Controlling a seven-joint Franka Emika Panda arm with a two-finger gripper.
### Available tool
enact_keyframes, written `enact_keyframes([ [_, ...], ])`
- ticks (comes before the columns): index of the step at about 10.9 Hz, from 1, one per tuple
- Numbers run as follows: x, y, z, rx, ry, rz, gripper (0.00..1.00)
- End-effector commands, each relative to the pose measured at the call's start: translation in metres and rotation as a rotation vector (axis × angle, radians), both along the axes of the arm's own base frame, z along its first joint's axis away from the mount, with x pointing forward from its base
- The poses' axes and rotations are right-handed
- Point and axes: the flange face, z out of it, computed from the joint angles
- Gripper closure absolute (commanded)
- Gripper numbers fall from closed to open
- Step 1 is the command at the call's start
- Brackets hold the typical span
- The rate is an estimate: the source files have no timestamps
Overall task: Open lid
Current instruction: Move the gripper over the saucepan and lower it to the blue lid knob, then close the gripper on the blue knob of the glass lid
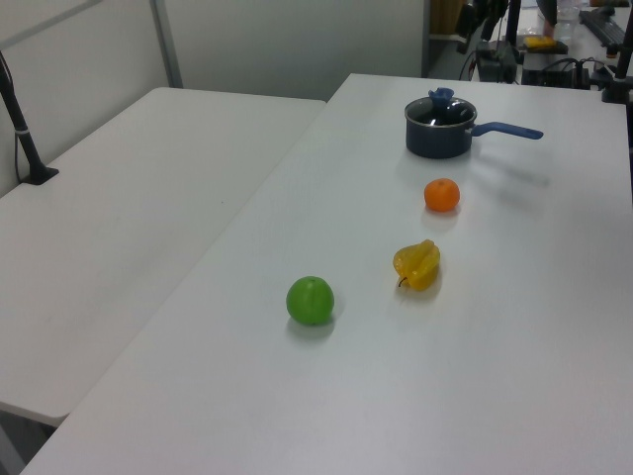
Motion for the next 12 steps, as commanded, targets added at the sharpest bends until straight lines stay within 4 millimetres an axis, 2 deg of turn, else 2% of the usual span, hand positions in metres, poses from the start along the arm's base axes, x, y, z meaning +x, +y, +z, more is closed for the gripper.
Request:
enact_keyframes([
  [1, 0.026, -0.031, -0.047, -0.044, -0.068, -0.03, 0.0],
  [4, 0.046, -0.062, -0.099, -0.083, -0.142, -0.062, 0.0],
  [10, 0.055, -0.064, -0.141, -0.077, -0.126, -0.074, 0.0],
  [12, 0.055, -0.065, -0.145, -0.077, -0.123, -0.075, 0.0],
])
